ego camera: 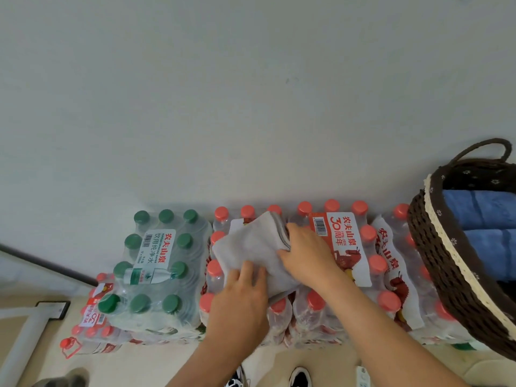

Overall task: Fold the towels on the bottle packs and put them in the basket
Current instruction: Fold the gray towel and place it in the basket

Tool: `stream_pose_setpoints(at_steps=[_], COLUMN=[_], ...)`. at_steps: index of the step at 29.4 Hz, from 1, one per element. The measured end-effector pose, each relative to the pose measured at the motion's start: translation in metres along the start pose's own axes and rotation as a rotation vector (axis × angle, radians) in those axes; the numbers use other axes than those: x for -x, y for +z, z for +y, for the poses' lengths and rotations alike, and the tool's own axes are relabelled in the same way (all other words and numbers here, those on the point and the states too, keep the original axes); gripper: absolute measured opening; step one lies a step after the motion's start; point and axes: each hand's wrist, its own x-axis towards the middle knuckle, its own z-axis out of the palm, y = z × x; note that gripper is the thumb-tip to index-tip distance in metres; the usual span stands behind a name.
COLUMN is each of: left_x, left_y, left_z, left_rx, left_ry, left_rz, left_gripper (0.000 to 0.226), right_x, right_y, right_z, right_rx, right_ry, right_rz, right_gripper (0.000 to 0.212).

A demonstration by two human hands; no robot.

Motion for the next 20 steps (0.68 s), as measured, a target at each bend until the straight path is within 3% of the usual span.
stream_pose_setpoints(at_steps=[5,8,11,16,20], left_x=[0.017,0.015,0.010,0.018,0.019], left_y=[-0.018,-0.023,-0.012,0.015,0.013], left_z=[0.025,0.004,-0.033,-0.063,-0.065], left_rx=[0.149,0.433,0.394,0.251,0.407], left_ry=[-0.082,-0.043,0.025,0.105,0.045], left_rz=[-0.131,0.000,0.188,0.101,0.107], left_gripper=[0.044,0.037,0.028,0.041,0.045], right_x=[-0.027,-0.043,-0.047,-0.026,0.000], right_y=[-0.009,-0.007,0.008,0.024,0.028], right_z=[-0.029,-0.044,-0.049,-0.033,-0.011], right_rx=[0.159,0.235,0.276,0.186,-0.155], right_ry=[-0.368,-0.490,-0.549,-0.286,0.016], right_rz=[-0.079,-0.019,0.115,0.253,0.115], right_gripper=[0.024,0.035,0.045,0.058,0.053])
